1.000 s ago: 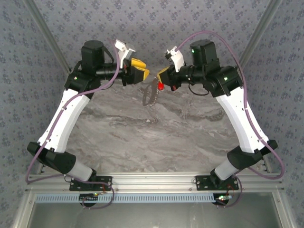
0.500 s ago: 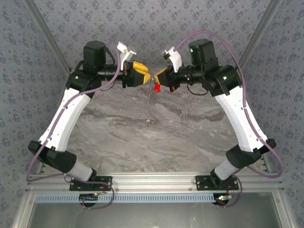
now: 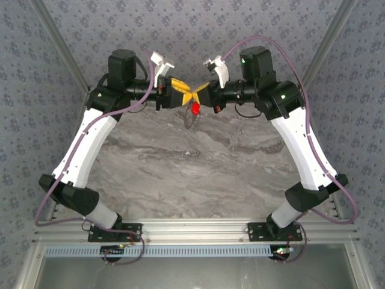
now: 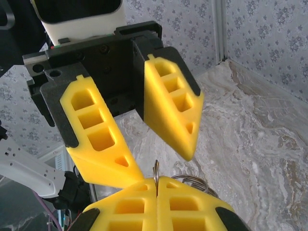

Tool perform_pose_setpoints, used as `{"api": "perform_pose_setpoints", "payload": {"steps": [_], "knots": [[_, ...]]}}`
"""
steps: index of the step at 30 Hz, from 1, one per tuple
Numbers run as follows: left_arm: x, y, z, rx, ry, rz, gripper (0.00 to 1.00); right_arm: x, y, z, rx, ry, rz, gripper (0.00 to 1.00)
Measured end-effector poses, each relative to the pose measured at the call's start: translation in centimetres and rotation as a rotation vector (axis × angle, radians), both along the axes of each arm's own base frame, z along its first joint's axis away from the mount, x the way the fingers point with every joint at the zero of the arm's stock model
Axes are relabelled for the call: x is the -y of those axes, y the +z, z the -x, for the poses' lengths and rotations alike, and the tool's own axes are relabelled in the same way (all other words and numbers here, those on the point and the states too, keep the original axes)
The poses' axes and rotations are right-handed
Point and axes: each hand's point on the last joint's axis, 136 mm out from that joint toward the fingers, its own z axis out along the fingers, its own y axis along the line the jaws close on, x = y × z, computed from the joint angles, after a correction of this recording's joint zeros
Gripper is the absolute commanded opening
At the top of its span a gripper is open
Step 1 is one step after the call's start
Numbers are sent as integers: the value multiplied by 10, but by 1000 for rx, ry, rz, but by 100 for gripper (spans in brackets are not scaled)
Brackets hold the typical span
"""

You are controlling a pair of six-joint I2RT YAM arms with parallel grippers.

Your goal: Put the keys on the keyring

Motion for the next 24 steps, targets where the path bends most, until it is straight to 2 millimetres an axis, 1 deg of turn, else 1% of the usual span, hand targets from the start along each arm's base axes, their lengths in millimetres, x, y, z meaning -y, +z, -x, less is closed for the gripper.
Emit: {"api": "perform_pose_setpoints", "payload": {"steps": [4,11,16,22,23,24], "knots": [[4,-1,2,-19,-28,5,24,1,2,-2,-2,2,-13,0],[8,3,3,-23,-53,15,13,4,4,-5,-2,-2,-22,0],[11,4,1,-34,-58,21,0,8,4,-9,-2,-10,-27,0],[15,8,-4,-40,-58,32,0,11,7,-15,-9,-22,-54,0],[16,9,-4,-43,-56,34,0,12,7,-16,-13,-24,-58,2],[16,9,-5,-45,-53,37,0,13,7,-17,-16,-26,-65,10]]}}
